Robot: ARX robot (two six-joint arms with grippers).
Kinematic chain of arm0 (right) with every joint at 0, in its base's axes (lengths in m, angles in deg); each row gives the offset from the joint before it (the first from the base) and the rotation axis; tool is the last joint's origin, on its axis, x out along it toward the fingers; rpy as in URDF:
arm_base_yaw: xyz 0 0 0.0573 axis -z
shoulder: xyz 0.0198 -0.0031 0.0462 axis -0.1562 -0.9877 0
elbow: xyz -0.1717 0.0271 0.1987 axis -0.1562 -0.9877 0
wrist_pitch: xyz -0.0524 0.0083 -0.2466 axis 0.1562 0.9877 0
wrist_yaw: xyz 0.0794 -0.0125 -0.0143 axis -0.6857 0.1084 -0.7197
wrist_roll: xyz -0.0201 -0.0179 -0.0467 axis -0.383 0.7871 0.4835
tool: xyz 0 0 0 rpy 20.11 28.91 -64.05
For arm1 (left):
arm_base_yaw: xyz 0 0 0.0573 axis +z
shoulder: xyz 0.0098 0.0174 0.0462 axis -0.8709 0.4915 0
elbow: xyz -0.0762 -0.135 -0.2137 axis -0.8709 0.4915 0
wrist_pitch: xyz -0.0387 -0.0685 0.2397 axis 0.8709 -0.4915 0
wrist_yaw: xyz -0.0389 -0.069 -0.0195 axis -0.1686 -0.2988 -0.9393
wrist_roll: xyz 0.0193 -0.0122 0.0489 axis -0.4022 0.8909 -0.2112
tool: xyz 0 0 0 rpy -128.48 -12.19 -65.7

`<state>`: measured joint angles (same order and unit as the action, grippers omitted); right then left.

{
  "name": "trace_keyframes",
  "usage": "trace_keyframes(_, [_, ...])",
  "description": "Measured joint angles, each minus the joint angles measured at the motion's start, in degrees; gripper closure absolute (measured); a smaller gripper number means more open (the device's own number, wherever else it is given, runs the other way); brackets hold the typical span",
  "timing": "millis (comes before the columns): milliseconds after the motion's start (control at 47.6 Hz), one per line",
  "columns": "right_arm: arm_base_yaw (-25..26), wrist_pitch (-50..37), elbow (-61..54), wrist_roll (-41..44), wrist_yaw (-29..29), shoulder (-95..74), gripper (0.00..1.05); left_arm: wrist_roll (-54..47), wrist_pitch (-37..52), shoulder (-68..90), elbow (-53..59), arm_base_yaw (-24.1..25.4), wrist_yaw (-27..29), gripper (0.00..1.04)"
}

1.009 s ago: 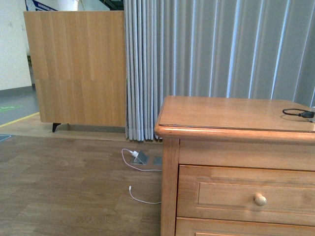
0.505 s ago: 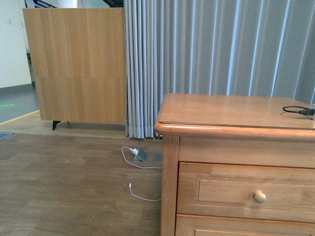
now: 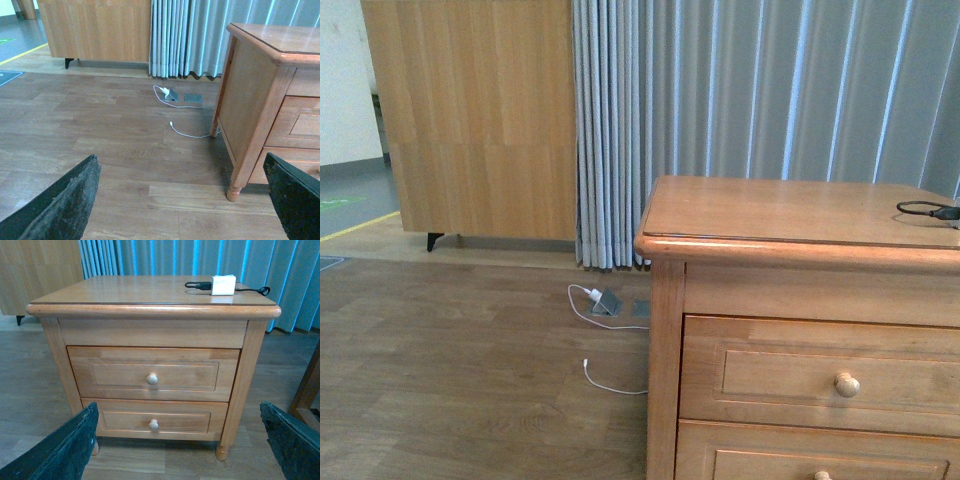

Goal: Place pink marker in drawer with both arms

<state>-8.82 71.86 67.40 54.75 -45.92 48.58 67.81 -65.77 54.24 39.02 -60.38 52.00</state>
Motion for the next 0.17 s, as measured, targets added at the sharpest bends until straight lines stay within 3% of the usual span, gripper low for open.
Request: trace_keyframes(168, [0.0,0.0,0.0,0.0,0.0,0.0,0.08,0.0,0.0,0.0,0.0,0.0,0.0,0.06])
